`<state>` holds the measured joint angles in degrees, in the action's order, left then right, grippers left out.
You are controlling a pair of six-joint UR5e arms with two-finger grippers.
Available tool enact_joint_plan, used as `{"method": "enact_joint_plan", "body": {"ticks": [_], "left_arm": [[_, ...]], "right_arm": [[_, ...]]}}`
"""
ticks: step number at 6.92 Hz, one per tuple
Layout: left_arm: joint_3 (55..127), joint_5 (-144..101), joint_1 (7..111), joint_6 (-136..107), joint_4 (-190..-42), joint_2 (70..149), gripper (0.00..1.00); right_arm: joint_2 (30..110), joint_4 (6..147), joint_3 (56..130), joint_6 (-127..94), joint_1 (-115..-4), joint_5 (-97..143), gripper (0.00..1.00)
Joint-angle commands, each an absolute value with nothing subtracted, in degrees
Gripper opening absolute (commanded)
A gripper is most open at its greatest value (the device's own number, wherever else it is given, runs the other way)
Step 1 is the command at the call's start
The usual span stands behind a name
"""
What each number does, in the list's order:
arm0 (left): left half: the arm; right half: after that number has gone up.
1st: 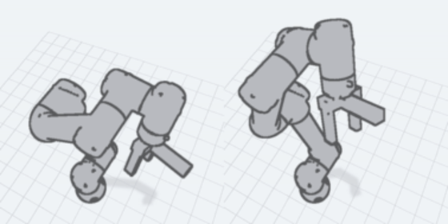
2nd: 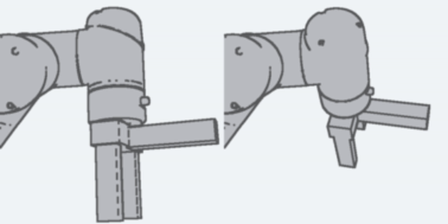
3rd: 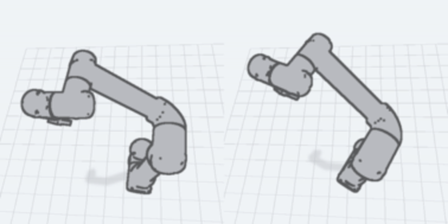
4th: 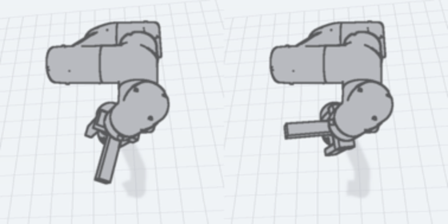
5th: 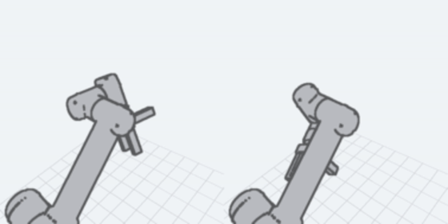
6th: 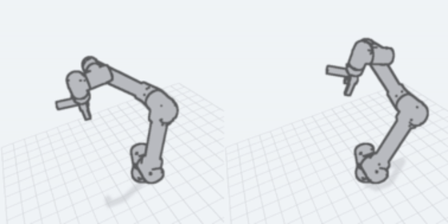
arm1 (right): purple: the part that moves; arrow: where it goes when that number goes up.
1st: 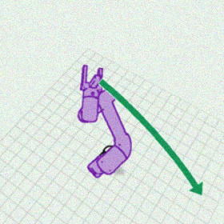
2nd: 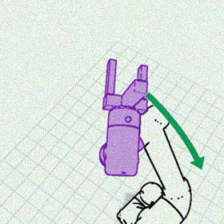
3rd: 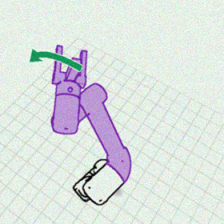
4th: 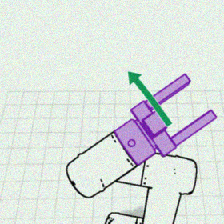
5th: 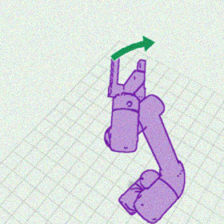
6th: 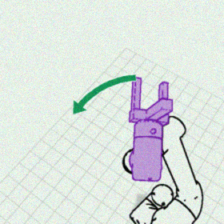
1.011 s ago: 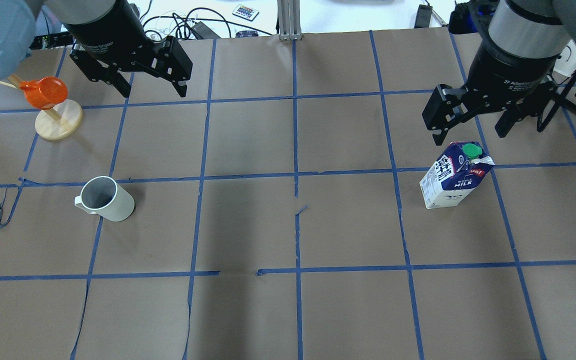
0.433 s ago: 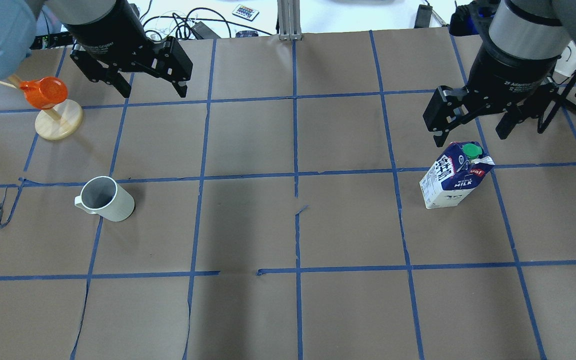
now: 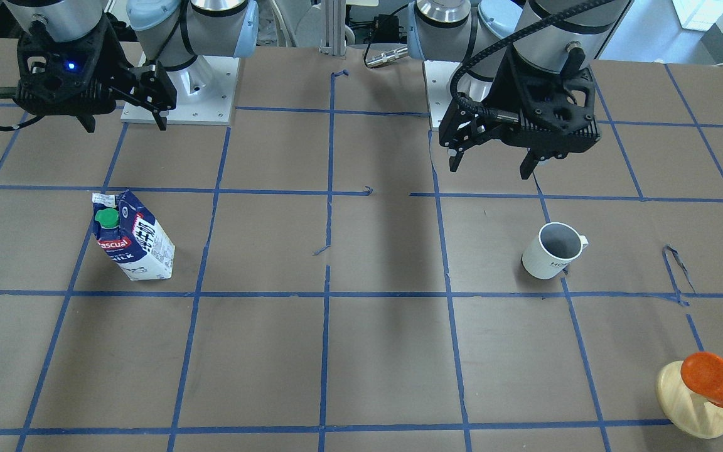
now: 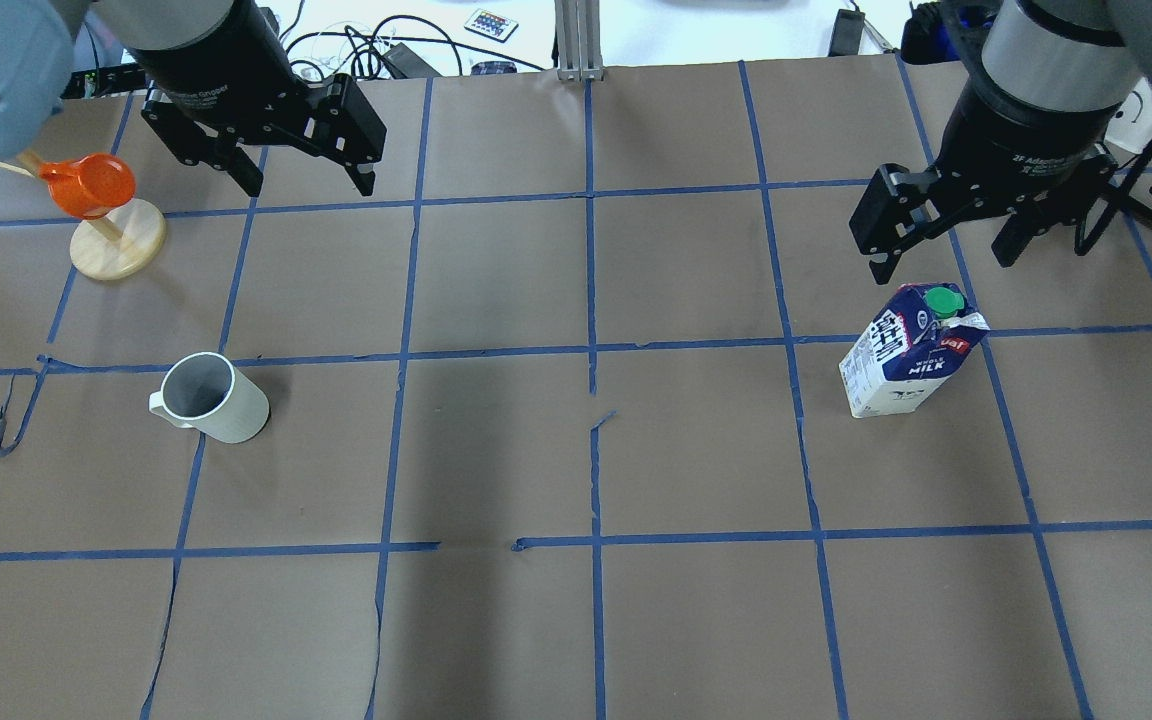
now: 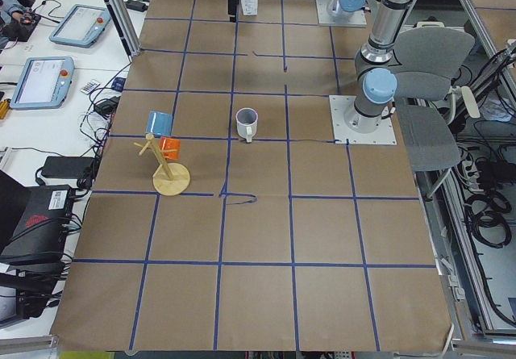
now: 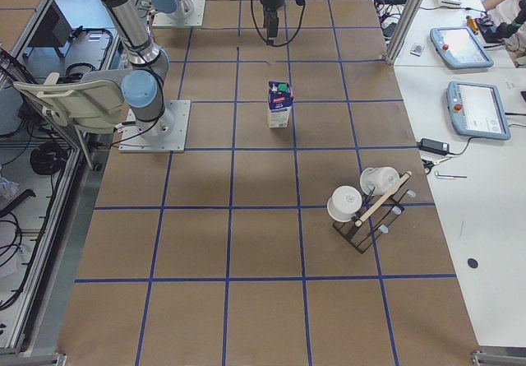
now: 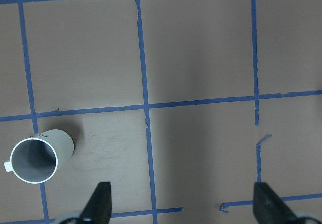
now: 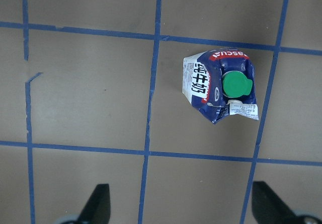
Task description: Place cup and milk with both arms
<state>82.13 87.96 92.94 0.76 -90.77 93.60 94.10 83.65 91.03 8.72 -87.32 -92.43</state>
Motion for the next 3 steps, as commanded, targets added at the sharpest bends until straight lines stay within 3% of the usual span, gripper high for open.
{"method": "enact_joint_plan", "body": {"ticks": [1,3], "left_arm": [[82.4,88.0,92.9,0.8,-90.8,93.6,1.0],[82.4,88.2,92.9,0.7,-91.2,93.6,1.0]], "right_arm": [[92.0,85.6,91.5,14.7,-81.4,-91.9,1.0],[90.7,86.7,91.1,13.2,-80.1,-91.8,1.0]]}}
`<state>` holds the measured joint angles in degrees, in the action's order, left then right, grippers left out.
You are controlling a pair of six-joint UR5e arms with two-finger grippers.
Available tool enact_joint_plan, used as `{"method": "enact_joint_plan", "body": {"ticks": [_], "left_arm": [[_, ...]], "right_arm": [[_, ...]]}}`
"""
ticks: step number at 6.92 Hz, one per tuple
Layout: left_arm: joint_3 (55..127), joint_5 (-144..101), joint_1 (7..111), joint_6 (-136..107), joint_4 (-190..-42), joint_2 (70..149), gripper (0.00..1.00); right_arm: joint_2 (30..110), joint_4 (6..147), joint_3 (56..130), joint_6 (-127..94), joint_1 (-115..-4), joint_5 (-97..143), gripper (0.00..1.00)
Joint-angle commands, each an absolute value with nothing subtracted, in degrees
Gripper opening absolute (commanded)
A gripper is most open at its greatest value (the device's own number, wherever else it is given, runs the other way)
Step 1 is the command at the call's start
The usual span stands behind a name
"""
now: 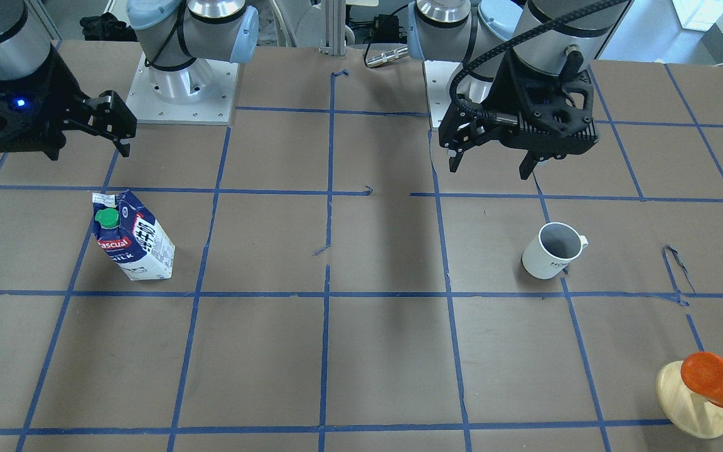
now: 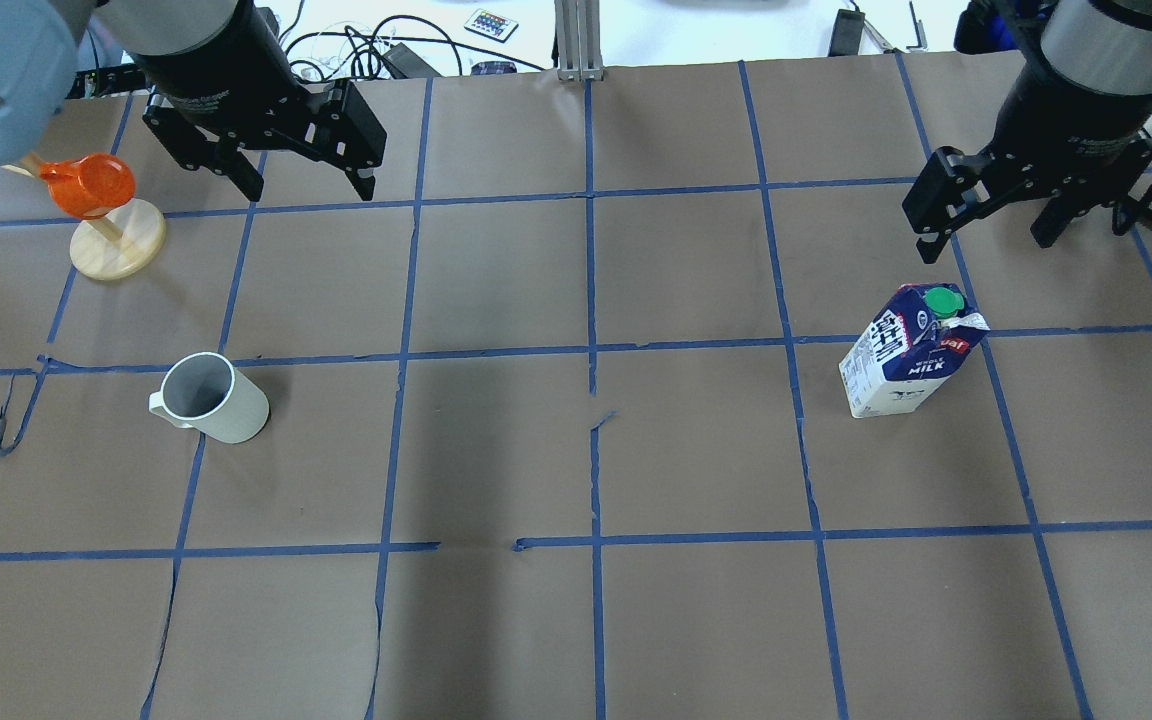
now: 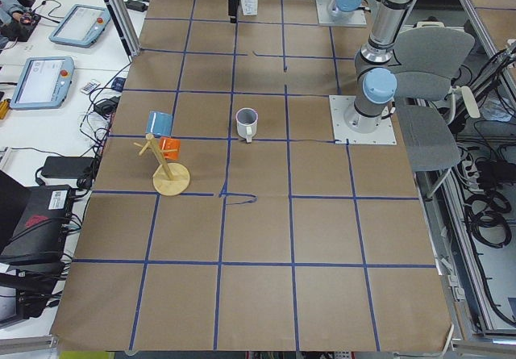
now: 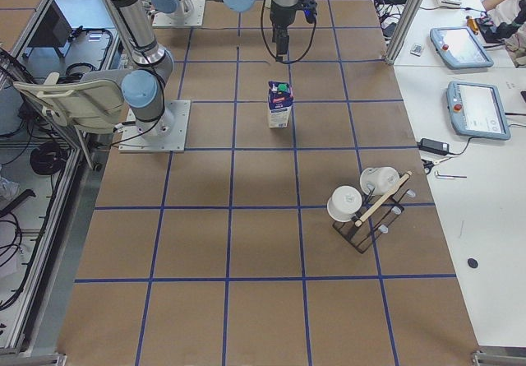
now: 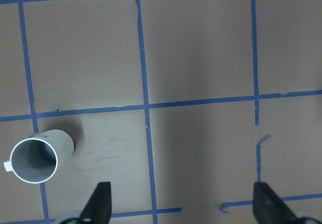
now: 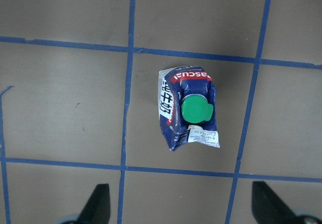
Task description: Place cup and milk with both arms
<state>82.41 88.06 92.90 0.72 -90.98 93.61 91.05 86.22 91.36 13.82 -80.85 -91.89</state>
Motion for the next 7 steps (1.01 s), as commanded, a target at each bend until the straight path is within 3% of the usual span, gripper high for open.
{"method": "enact_joint_plan", "body": {"ticks": [1,3,5,7], "left_arm": [[82.4,88.1,92.9,0.6,-91.5,93.8,1.0],[83.7,88.5,91.9,0.9,-93.4,96.4,1.0],[92.8,92.7,85.0,16.1,-91.9,98.5,1.0],[101.0,94.8,78.8,26.9,-77.9,100.4,1.0]], "right_arm": [[91.7,85.4,90.6,8.7,-80.3,-89.2,1.0],[93.0,85.1,90.7,4.4,-83.7,-89.6,1.0],[93.6,84.6,90.9,1.6,-86.2,-89.1,1.0],[93.4,84.6,91.0,1.6,-86.2,-89.2,1.0]]}}
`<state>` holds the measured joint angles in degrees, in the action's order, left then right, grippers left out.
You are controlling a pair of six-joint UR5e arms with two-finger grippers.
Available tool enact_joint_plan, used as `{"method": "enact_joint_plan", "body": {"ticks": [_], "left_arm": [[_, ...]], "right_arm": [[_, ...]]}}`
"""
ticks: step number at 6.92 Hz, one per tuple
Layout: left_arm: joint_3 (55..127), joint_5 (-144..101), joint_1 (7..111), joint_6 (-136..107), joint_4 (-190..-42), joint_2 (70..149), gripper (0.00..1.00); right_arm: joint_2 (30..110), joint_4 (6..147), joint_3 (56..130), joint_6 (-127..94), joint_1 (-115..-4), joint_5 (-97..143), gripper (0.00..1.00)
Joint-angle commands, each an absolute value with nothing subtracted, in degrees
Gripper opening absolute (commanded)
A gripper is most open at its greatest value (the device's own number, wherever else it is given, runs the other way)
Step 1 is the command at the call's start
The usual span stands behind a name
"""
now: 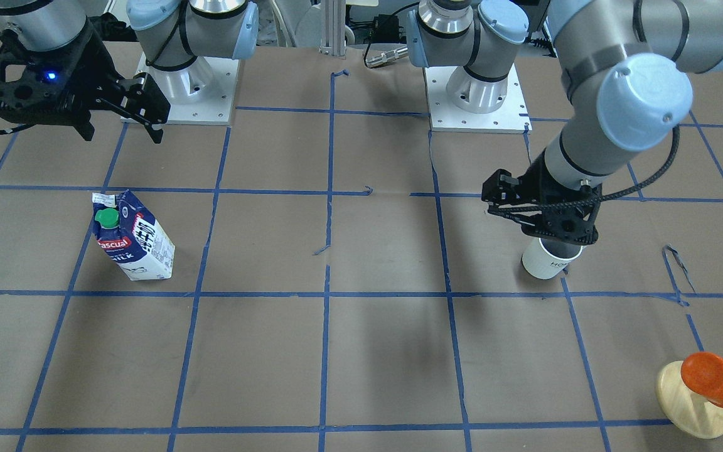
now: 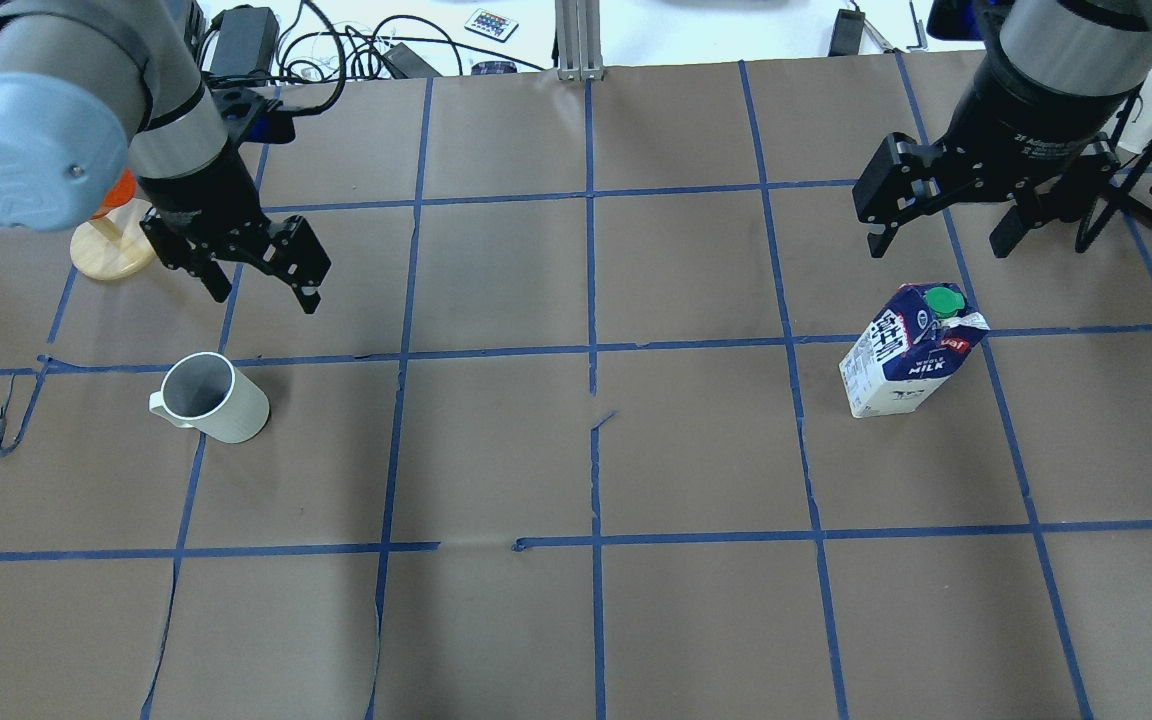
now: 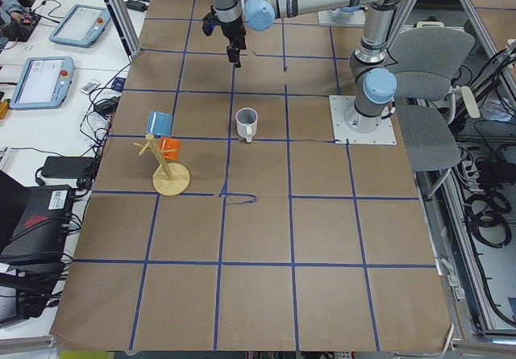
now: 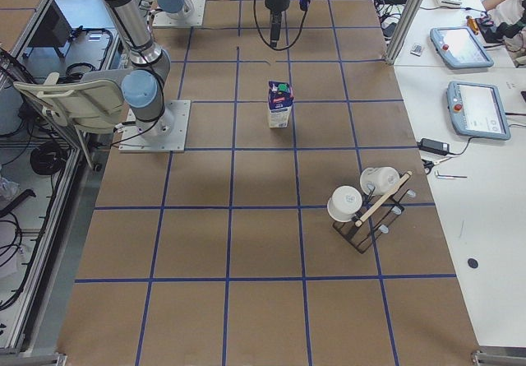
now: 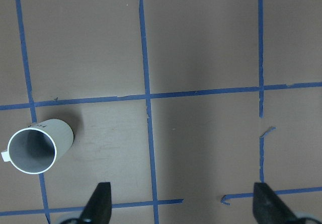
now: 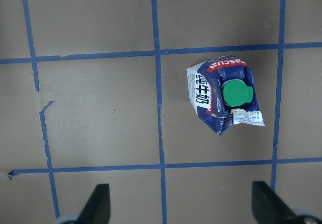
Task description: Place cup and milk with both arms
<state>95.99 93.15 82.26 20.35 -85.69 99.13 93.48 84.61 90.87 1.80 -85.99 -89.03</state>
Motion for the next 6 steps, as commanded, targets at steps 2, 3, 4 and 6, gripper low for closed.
{"method": "enact_joint_plan", "body": {"ticks": [2,3,4,6], "left_arm": [[108.0,97.9,78.2,31.7,-66.6,102.9,0.98],[109.6,97.9,77.0,33.6,-63.7,103.4,0.94],[110.1,98.1,76.0,34.7,-63.8,103.7,0.89],[110.3,98.2,75.9,32.8,-64.9,104.0,0.79]], "right_arm": [[93.0,85.7,91.3,6.7,-84.9,-90.4,1.0],[92.3,85.9,91.3,10.9,-82.8,-90.4,1.0],[91.4,86.0,91.4,13.2,-80.4,-90.2,1.0],[86.2,90.6,91.5,16.8,-78.8,-90.2,1.0]]}}
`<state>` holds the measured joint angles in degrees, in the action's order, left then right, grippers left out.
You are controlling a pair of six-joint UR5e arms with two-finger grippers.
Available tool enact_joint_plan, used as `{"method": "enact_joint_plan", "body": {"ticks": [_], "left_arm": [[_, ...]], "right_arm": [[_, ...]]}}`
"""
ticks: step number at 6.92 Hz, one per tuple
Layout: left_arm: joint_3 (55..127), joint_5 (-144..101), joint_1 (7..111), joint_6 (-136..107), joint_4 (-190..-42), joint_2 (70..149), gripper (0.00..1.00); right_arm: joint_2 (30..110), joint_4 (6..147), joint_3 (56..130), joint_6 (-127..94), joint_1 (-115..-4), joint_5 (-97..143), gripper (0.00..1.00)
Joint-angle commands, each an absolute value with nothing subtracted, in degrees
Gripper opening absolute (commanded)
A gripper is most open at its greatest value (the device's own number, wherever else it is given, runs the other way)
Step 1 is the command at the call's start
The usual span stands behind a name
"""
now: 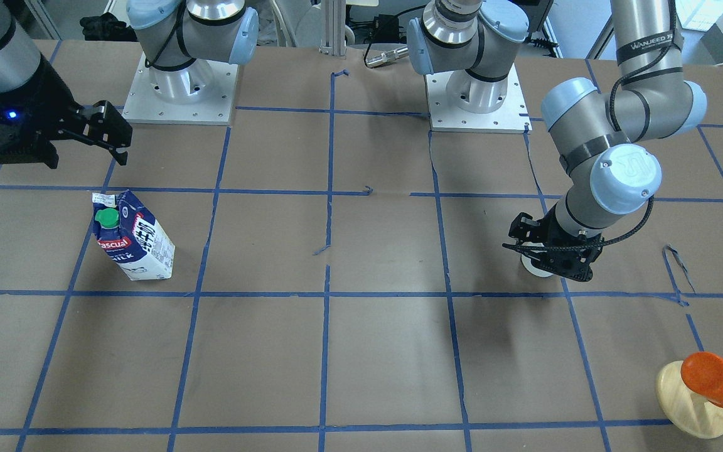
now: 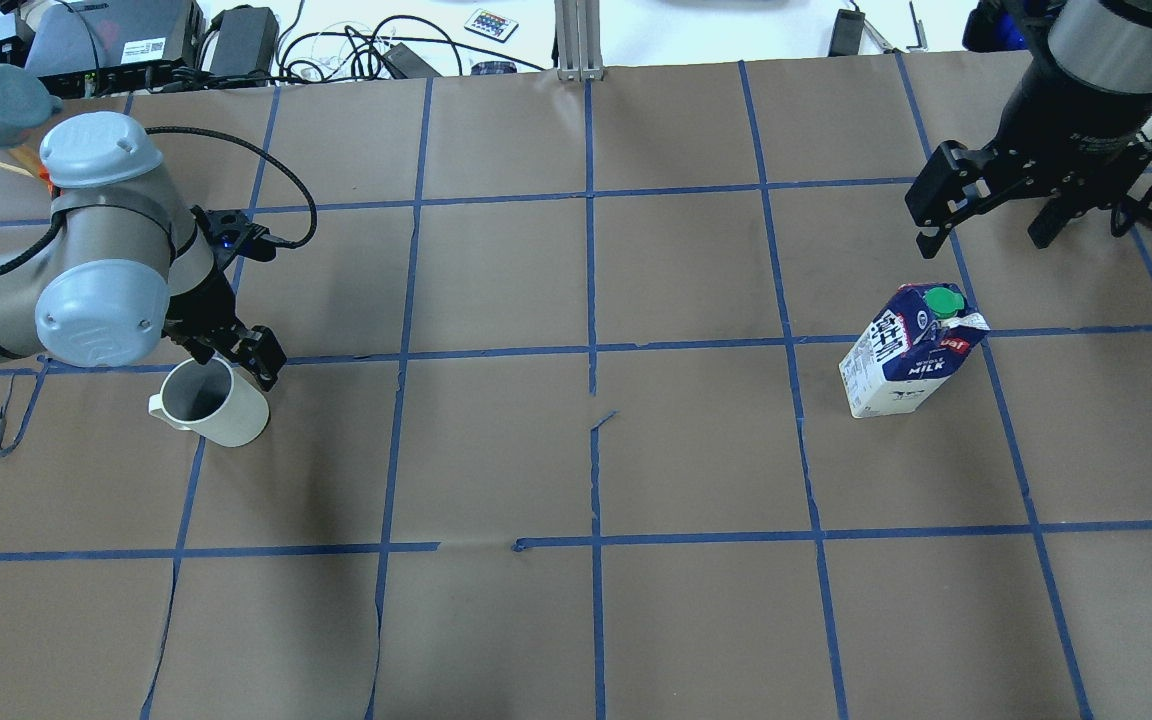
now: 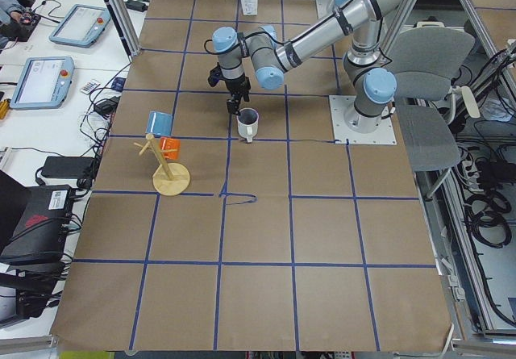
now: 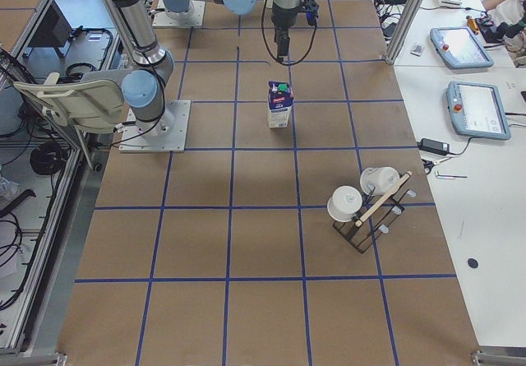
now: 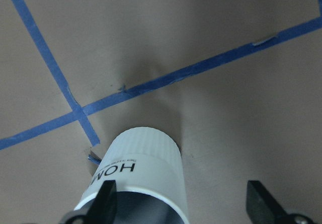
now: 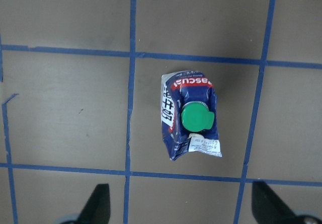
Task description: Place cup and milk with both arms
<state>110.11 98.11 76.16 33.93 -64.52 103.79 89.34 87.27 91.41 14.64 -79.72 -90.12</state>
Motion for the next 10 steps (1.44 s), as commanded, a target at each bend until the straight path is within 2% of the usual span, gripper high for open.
{"method": "enact_joint_plan", "body": {"ticks": [1,4,9,10], "left_arm": [[110.4,98.2,75.9,31.9,-64.9,104.2,0.79],[109.4,101.4,76.0,30.7,-66.9,102.9,0.81],[108.9,102.1,76.2,21.5,-70.7,102.7,0.8],[109.2,102.1,76.2,21.6,-71.3,102.7,0.49]], "right_arm": [[84.9,91.7,91.8,17.0,-78.9,-90.3,1.0],[82.1,102.4,99.4,21.1,-78.9,-90.4,1.0],[81.6,100.4,100.6,21.5,-76.7,-91.2,1.0],[81.6,99.2,100.6,21.4,-76.1,-91.1,0.96]]}}
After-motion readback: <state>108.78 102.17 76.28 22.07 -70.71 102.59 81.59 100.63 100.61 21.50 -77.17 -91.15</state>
